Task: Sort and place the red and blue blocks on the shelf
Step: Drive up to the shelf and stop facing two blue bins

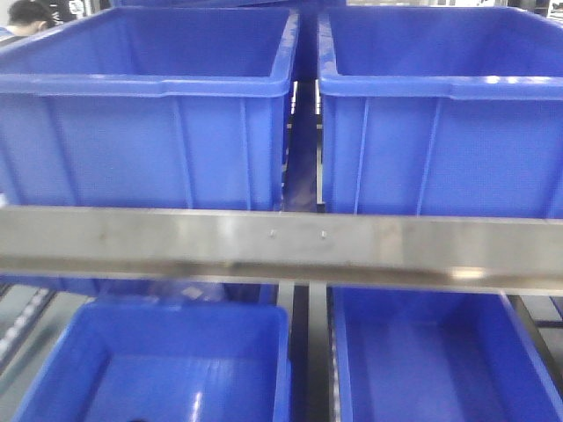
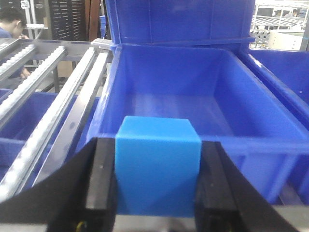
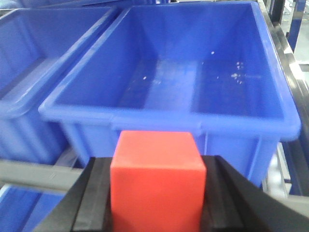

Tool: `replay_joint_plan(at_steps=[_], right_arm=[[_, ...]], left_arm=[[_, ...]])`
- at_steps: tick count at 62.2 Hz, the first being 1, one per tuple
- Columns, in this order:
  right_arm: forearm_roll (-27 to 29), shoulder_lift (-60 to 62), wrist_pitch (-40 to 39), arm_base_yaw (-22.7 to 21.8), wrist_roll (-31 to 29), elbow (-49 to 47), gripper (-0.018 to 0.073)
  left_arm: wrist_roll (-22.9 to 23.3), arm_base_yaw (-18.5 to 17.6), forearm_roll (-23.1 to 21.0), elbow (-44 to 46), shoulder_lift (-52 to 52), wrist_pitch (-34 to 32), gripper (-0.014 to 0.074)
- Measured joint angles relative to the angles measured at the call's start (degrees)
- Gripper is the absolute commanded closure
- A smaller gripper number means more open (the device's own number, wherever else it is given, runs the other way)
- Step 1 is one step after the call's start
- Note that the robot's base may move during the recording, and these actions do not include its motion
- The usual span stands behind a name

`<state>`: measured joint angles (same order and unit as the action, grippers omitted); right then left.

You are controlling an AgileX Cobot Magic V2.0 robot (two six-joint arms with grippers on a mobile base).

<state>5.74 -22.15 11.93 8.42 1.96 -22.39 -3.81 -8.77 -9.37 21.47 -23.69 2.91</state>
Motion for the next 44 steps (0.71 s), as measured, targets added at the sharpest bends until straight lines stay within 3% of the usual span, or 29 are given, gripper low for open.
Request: replay_joint_plan(at_steps=[44], right_arm=[[0.0, 0.0, 0.0, 0.0, 0.0, 0.0, 0.0491]], left_arm=[[0.0, 0.0, 0.0, 0.0, 0.0, 0.0, 0.0472]])
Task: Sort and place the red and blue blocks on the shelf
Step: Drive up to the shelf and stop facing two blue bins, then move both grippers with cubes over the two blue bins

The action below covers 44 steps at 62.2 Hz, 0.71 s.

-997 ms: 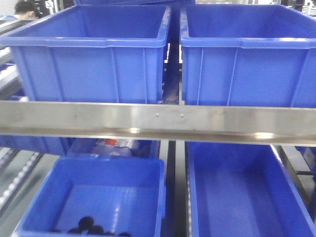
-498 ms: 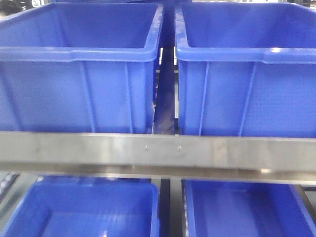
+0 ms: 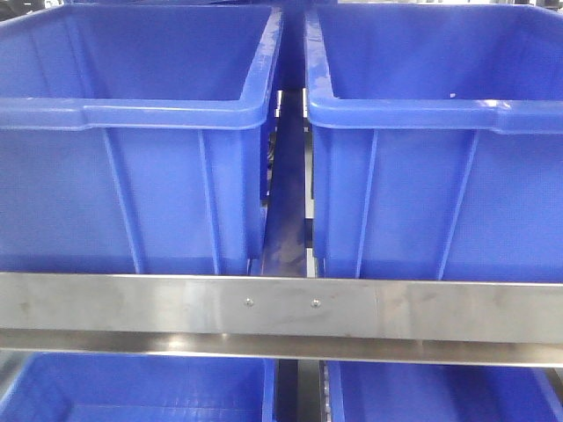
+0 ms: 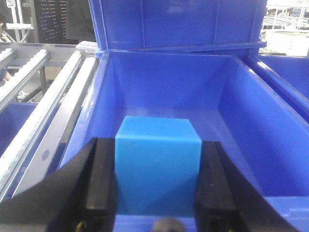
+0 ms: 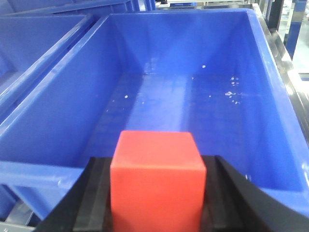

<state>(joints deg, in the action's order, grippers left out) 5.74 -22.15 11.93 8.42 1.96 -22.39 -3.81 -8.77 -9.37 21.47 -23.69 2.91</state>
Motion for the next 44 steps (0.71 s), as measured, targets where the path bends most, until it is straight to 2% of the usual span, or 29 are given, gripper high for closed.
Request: replay_joint_plan(at_steps=[44], right_arm=[[0.0, 0.0, 0.0, 0.0, 0.0, 0.0, 0.0491]], left_arm=[[0.0, 0.0, 0.0, 0.0, 0.0, 0.0, 0.0472]])
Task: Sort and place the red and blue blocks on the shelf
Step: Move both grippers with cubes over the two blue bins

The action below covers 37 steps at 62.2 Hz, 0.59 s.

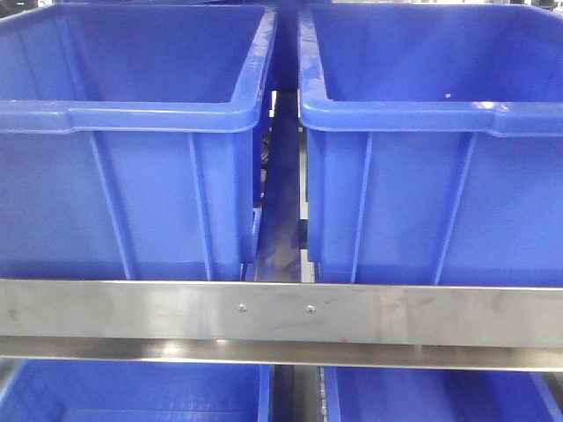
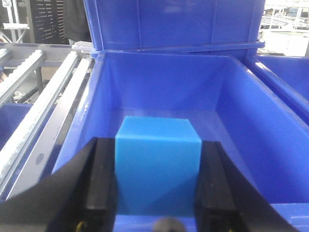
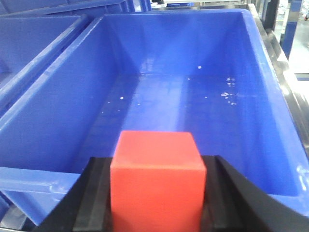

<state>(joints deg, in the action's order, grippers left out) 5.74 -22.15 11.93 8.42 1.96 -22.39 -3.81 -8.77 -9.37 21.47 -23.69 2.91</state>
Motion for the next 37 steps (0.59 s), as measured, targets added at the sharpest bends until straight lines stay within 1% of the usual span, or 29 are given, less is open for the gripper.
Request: replay_joint_plan(at_steps=[37], right_arm=[[0.0, 0.0, -1.1, 0.0, 0.0, 0.0, 0.0491]], left_arm=[[-0.1, 0.0, 0.0, 0.0, 0.0, 0.0, 0.0472]])
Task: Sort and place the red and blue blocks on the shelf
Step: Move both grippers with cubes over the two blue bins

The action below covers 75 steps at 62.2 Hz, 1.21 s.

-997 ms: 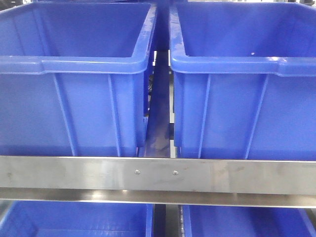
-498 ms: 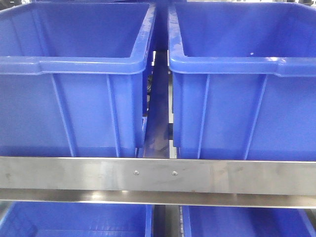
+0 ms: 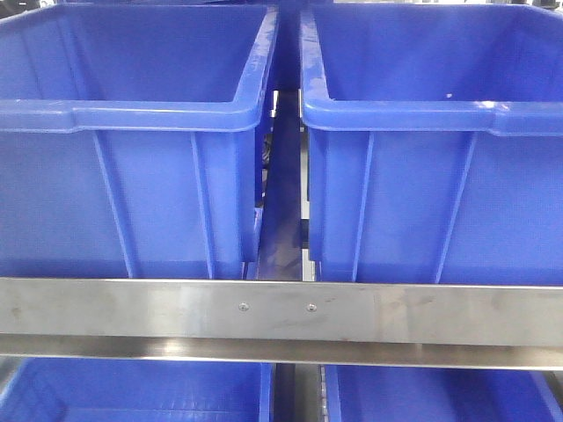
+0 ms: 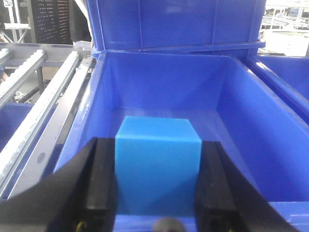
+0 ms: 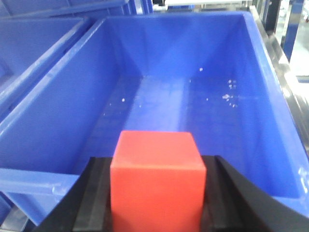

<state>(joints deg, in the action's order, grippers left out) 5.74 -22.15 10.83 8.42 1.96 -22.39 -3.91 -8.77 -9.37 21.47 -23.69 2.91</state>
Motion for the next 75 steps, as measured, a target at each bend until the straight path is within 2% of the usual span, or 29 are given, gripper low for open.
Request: replay_joint_plan(at_steps=[16, 29, 41, 50, 64, 75], right_arm=[[0.0, 0.0, 0.4, 0.0, 0.0, 0.0, 0.0491], [0.0, 0.0, 2.8, 0.0, 0.0, 0.0, 0.0491], [0.0, -1.5, 4.9, 0.0, -0.3, -1.8, 0.0491], [0.0, -8.7, 6.0, 0.0, -2.0, -7.5, 0.0491], [0.0, -25.1, 3.2, 0.0, -3.4, -18.8, 0.0491], [0.0, -38.2, 0.9, 0.0, -3.5, -24.5, 0.0491]], left_arm=[[0.0, 0.0, 0.0, 0.0, 0.0, 0.1, 0.0472], [0.0, 0.0, 0.0, 0.0, 0.0, 4.3, 0.0472], [0.0, -0.1, 0.0, 2.0, -2.3, 5.5, 0.0472], [0.0, -2.5, 0.0, 7.3, -10.8, 5.5, 0.0472], [0.0, -8.1, 1.2, 18.0, -30.8, 2.9, 0.0472], [0.0, -9.3, 2.4, 25.5, -44.9, -0.9, 0.0472]])
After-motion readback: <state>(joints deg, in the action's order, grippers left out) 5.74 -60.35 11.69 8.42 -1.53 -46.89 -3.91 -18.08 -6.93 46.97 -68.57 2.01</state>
